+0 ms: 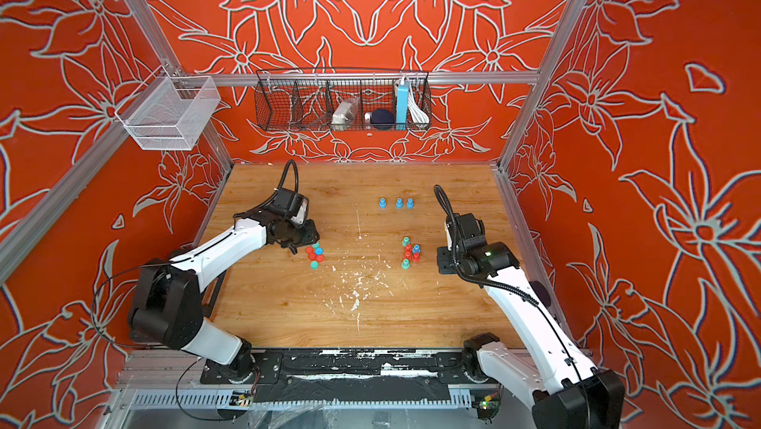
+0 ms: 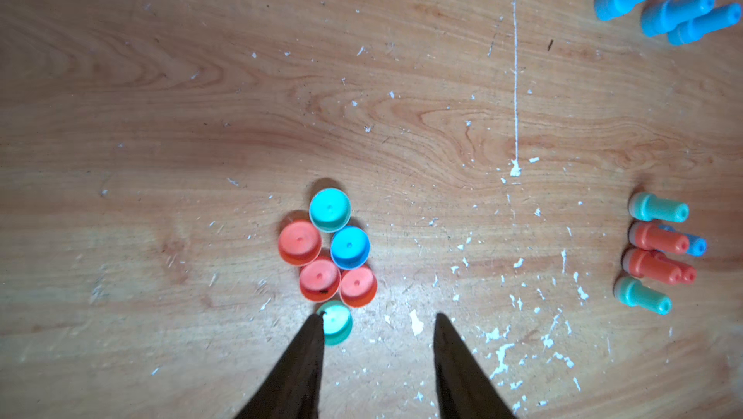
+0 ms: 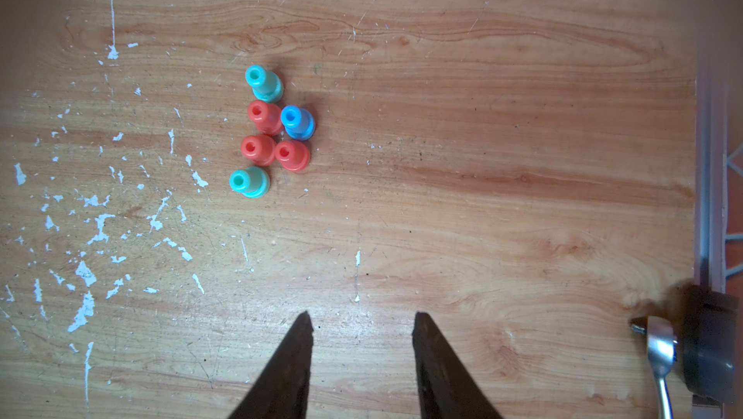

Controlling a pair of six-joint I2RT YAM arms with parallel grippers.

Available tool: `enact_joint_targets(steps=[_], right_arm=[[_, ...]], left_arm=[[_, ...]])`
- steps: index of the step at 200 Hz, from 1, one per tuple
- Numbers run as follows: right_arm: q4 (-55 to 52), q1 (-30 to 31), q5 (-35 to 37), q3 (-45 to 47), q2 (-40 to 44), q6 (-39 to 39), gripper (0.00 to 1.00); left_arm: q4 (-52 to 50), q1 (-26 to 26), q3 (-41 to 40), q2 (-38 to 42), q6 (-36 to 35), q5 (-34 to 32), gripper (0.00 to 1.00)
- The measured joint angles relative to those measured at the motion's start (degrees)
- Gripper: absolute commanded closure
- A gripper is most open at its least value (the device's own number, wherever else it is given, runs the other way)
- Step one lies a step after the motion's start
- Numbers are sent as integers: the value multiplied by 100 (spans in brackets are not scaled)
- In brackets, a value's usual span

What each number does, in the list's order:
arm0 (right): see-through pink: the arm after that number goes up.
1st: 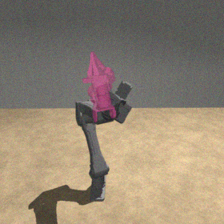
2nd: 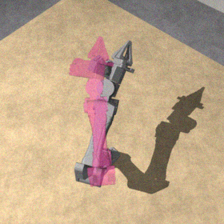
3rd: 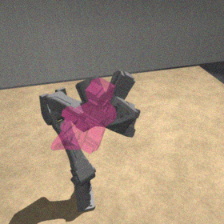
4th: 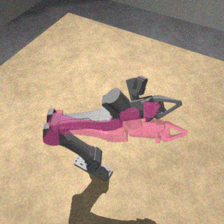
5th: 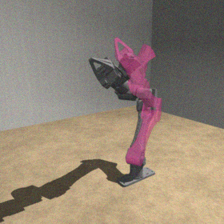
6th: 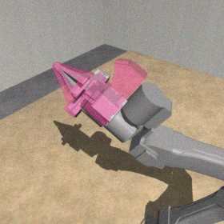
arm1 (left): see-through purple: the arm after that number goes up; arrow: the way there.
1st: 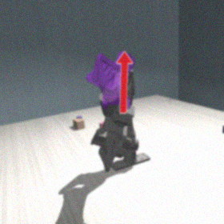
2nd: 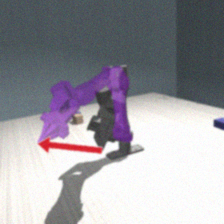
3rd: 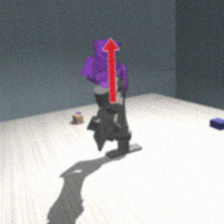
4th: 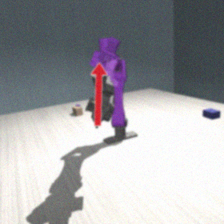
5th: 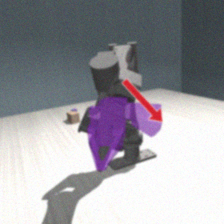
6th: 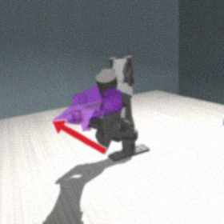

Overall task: Close the stamp cap
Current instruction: Move the cover to the center of the board.

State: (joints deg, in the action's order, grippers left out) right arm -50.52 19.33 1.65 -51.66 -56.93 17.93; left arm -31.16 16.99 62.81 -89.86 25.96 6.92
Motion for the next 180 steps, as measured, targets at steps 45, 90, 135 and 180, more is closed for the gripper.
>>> enact_joint_targets(steps=[45, 90, 135, 180], right_arm=[[4, 24, -9, 13, 0, 61, 57], [24, 24, -13, 22, 0, 72, 57], [44, 24, -15, 22, 2, 83, 57], [52, 24, -20, 28, 9, 87, 57]], left_arm=[[125, 11, 50, -446, 92, 4, 56], [234, 28, 55, -699, 120, 4, 56], [286, 28, 197, -966, 157, 4, 56], [363, 33, 404, -1239, 223, 4, 56]])
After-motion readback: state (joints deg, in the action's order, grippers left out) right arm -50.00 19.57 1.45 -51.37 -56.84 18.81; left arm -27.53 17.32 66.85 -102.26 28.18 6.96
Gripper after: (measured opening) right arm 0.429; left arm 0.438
